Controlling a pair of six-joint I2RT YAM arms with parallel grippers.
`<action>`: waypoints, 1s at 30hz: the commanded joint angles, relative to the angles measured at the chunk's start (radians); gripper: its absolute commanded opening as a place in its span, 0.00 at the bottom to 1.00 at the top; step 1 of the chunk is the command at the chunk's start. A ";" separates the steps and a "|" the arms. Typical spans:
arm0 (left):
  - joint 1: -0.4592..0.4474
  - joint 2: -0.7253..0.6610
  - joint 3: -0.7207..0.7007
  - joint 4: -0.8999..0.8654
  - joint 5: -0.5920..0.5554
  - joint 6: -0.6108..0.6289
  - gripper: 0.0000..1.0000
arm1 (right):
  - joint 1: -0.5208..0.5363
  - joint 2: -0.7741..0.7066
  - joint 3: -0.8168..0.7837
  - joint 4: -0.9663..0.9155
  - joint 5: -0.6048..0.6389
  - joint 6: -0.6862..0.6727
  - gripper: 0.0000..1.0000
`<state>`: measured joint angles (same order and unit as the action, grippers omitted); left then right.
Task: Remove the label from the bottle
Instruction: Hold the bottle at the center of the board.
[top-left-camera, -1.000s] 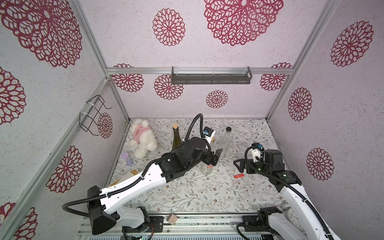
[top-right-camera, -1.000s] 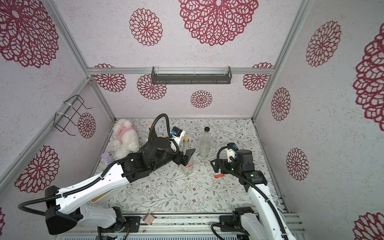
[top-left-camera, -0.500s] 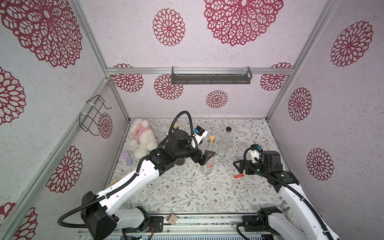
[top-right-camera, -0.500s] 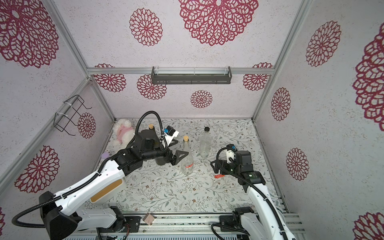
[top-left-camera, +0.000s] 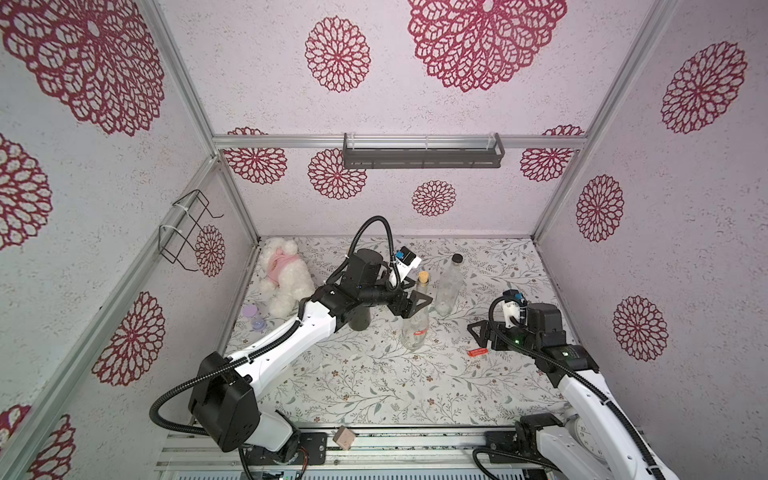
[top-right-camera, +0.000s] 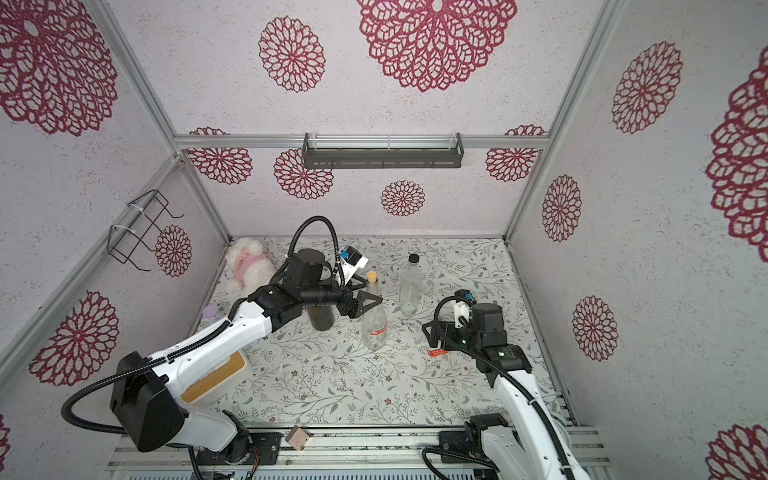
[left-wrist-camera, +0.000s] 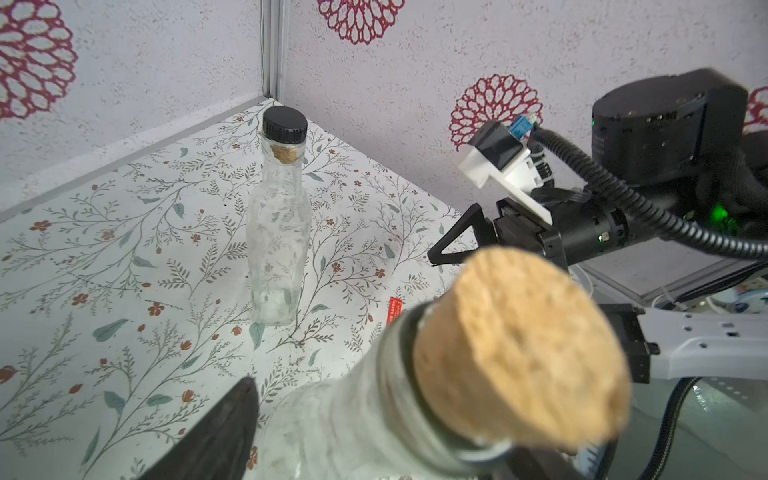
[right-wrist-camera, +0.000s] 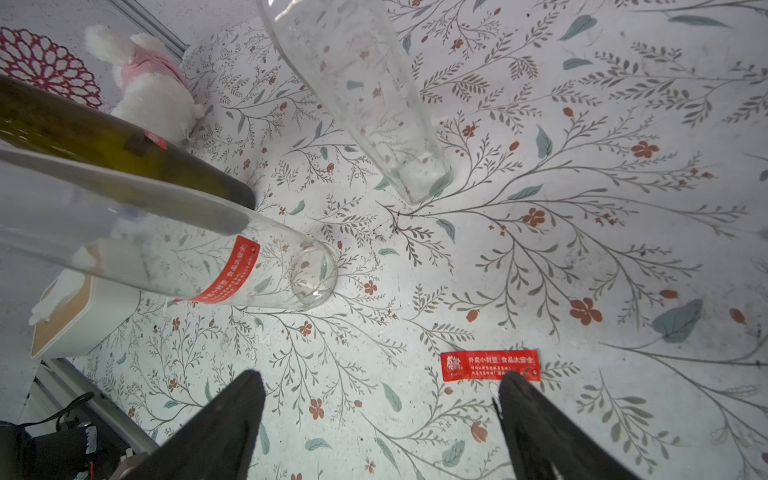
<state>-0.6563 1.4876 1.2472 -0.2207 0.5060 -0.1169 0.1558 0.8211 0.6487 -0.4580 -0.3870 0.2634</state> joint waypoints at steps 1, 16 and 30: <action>0.006 0.014 0.035 0.038 0.038 0.024 0.71 | -0.004 -0.023 -0.001 -0.010 0.023 0.014 0.91; 0.006 0.039 0.035 0.041 0.017 0.016 0.40 | -0.005 -0.040 -0.006 -0.011 0.034 0.010 0.91; 0.003 0.000 0.076 -0.008 -0.113 -0.044 0.36 | -0.004 -0.027 0.040 -0.022 0.056 -0.015 0.88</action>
<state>-0.6556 1.5204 1.2873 -0.2050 0.4477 -0.1307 0.1558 0.7959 0.6487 -0.4740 -0.3428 0.2623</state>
